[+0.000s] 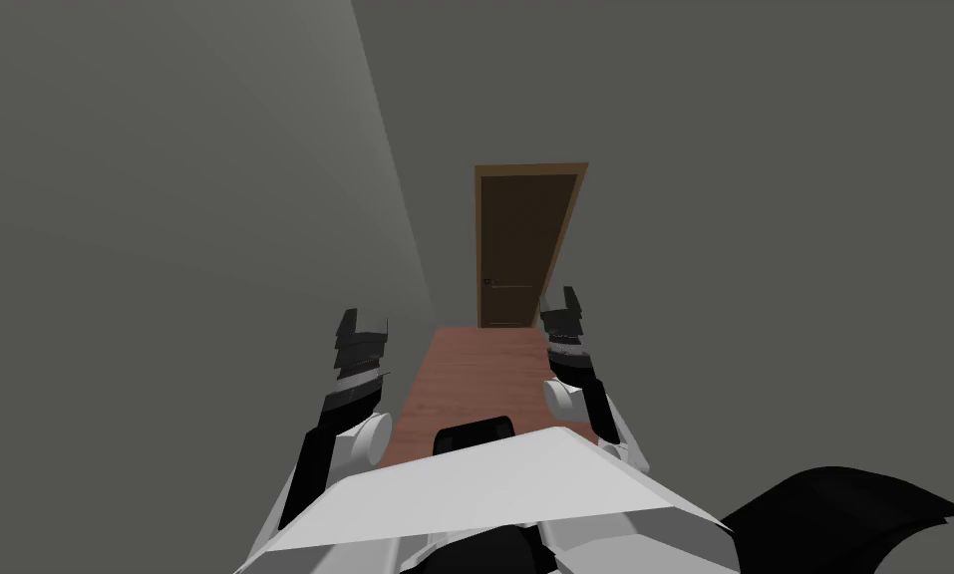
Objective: Pull the door open
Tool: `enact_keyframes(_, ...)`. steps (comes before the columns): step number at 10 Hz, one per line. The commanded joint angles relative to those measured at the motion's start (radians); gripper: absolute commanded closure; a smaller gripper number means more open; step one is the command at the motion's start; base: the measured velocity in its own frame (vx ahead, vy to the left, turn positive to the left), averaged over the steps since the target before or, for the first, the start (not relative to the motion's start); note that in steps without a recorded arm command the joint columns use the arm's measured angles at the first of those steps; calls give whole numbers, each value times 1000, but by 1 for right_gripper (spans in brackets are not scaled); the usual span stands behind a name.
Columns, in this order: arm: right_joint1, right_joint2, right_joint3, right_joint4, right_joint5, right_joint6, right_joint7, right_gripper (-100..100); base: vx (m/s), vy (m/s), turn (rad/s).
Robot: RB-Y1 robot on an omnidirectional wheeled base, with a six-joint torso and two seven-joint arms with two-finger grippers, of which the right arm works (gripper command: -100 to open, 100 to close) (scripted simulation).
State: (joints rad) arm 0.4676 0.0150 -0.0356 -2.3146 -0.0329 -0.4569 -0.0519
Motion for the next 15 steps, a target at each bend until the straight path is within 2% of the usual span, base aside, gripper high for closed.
enact_keyframes(1,-13,-12,-2,36,-2,-4,1,-100,116,89,30)
enact_keyframes(6,-50,-40,-8,137,-8,-13,4,-100,144,-17,4)
enact_keyframes(7,-63,-48,-10,171,-9,-16,6,-100,147,-10,8)
enact_keyframes(15,-122,-82,-20,331,-18,-32,11,-100,99,6,7)
